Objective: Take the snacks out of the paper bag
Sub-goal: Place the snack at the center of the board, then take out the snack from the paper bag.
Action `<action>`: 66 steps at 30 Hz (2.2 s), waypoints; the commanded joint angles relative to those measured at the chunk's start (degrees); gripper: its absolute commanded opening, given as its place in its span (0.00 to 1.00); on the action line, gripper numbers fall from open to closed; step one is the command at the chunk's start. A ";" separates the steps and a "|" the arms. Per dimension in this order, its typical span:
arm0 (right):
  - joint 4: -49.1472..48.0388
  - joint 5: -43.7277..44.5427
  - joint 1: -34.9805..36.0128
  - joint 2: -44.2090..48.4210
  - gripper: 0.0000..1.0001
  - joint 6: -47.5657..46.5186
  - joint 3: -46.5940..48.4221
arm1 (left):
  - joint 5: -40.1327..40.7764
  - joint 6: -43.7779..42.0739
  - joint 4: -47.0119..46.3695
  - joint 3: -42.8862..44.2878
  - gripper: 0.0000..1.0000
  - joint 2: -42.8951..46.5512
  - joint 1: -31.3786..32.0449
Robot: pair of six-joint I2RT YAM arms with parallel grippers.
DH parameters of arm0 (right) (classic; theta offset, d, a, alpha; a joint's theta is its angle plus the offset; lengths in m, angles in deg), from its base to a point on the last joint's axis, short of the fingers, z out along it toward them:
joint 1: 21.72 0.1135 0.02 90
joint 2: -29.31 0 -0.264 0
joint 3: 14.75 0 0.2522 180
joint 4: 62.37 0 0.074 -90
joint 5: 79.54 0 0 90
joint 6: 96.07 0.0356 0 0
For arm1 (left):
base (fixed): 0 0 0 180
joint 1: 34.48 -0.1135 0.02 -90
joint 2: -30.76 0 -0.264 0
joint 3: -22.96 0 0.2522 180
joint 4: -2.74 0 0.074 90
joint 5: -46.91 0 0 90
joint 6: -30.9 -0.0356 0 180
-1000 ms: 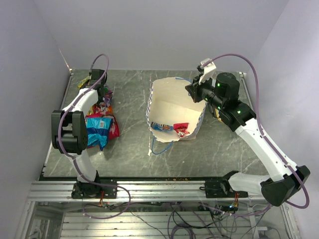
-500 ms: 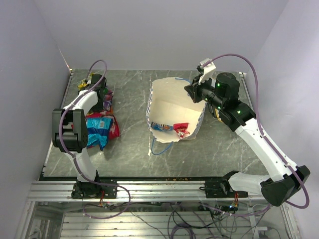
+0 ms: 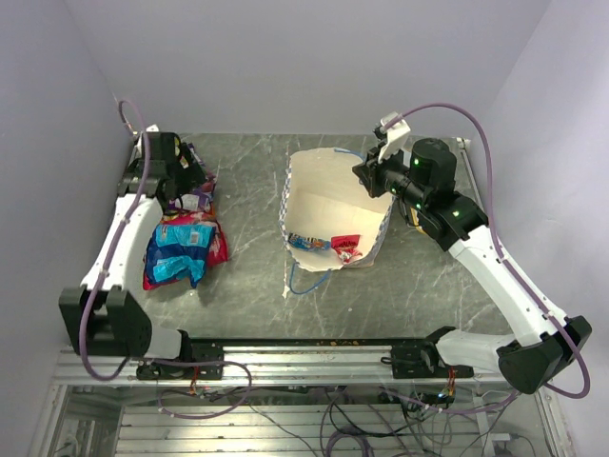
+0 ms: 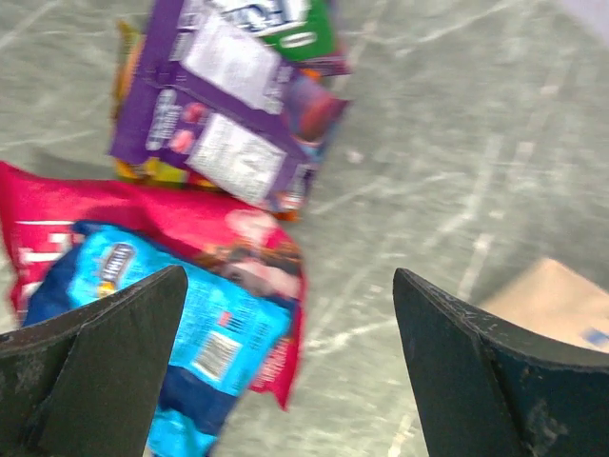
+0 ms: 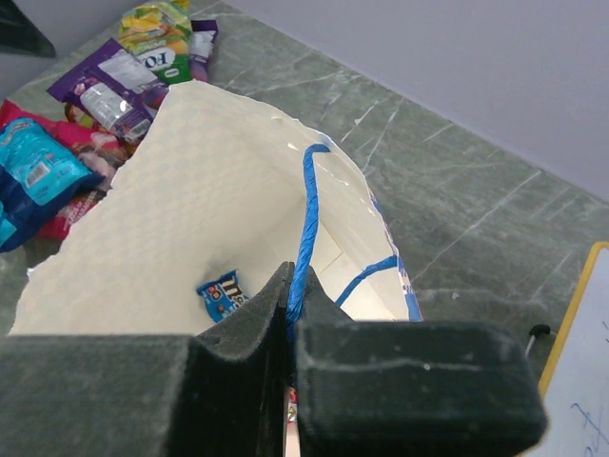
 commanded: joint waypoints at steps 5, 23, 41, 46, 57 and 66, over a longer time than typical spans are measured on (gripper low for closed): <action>-5.14 11.30 -0.30 3.18 0.00 -16.63 1.67 | -20.90 7.52 -4.24 -4.47 0.95 8.95 1.57; -8.12 -26.49 7.40 6.13 0.00 8.73 -5.79 | -43.97 5.60 10.72 -13.51 0.91 42.55 4.84; -7.05 1.04 15.21 10.64 0.00 21.70 -10.69 | -49.52 3.56 4.40 -19.16 0.84 44.39 5.42; -4.54 8.54 15.25 8.71 0.00 22.65 -7.57 | -37.73 -0.14 2.46 -12.46 0.83 33.15 16.28; -6.39 14.43 15.14 9.13 0.00 22.94 -7.90 | -20.26 10.01 -5.38 -18.79 0.80 35.64 38.14; -6.84 14.59 15.14 9.21 0.00 22.18 -8.36 | -5.84 7.46 -9.95 -28.04 0.83 37.96 54.29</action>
